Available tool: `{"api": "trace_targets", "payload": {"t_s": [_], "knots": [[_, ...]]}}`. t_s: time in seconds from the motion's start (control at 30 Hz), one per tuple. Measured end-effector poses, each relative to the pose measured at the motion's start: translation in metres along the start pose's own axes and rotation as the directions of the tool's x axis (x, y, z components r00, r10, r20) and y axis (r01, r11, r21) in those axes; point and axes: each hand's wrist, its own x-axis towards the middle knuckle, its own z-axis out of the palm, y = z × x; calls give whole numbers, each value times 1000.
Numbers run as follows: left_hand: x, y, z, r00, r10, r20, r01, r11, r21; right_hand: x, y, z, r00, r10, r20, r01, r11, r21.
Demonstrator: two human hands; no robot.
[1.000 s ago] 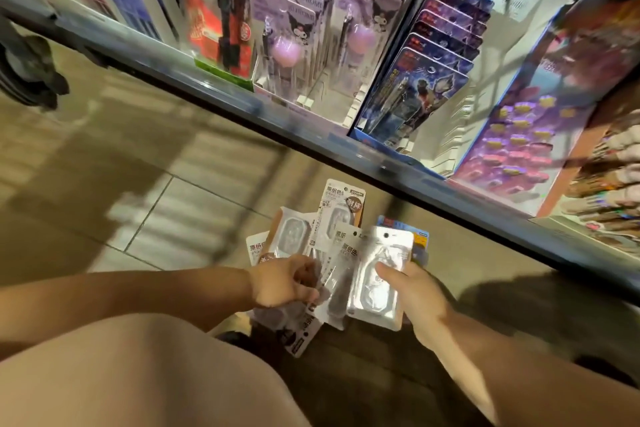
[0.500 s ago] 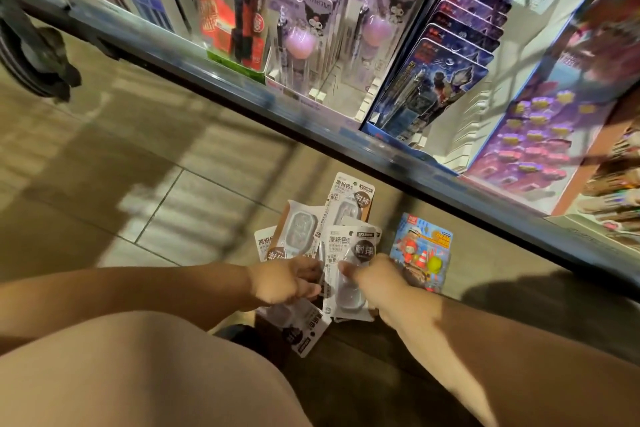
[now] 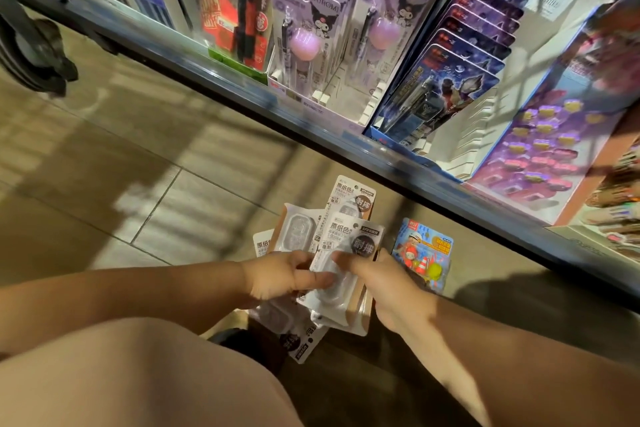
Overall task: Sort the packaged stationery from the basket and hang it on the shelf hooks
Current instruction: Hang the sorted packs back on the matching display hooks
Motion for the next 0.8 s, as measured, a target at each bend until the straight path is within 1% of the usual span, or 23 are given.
{"api": "trace_targets", "payload": {"t_s": [0.1, 0.17, 0.23, 0.3, 0.37, 0.43, 0.5, 0.57, 0.63, 0.7, 0.8], "knots": [[-2, 8, 2, 995, 102, -4, -101, 986, -132, -5, -11, 3, 998, -63, -29, 66, 991, 118], [-5, 17, 4, 984, 174, -25, -175, 949, -261, -10, -23, 10, 990, -123, -73, 130, 986, 101], [-10, 26, 5, 973, 225, -57, -231, 918, -323, -15, -35, 19, 971, -198, -132, 202, 979, 24], [-18, 39, 8, 952, 282, -118, -305, 907, -291, -19, -45, 26, 940, -286, -186, 277, 958, -73], [-25, 50, 10, 931, 329, -159, -362, 893, -267, -25, -55, 33, 918, -338, -208, 319, 940, -124], [-31, 58, 11, 927, 339, -162, -373, 883, -286, -33, -66, 37, 897, -382, -221, 366, 924, -111], [-39, 66, 14, 941, 313, -128, -337, 899, -279, -40, -76, 36, 866, -445, -227, 431, 895, -111], [-50, 74, 18, 955, 278, -103, -297, 900, -318, -47, -84, 37, 839, -505, -203, 487, 863, -138], [-67, 86, 25, 954, 273, -124, -300, 884, -358, -55, -93, 38, 795, -582, -173, 561, 813, -156], [-81, 98, 29, 934, 317, -167, -355, 881, -313, -64, -105, 41, 737, -660, -145, 637, 750, -177], [-107, 117, 35, 894, 372, -251, -431, 869, -245, -85, -124, 46, 682, -728, -79, 705, 681, -197]]}}
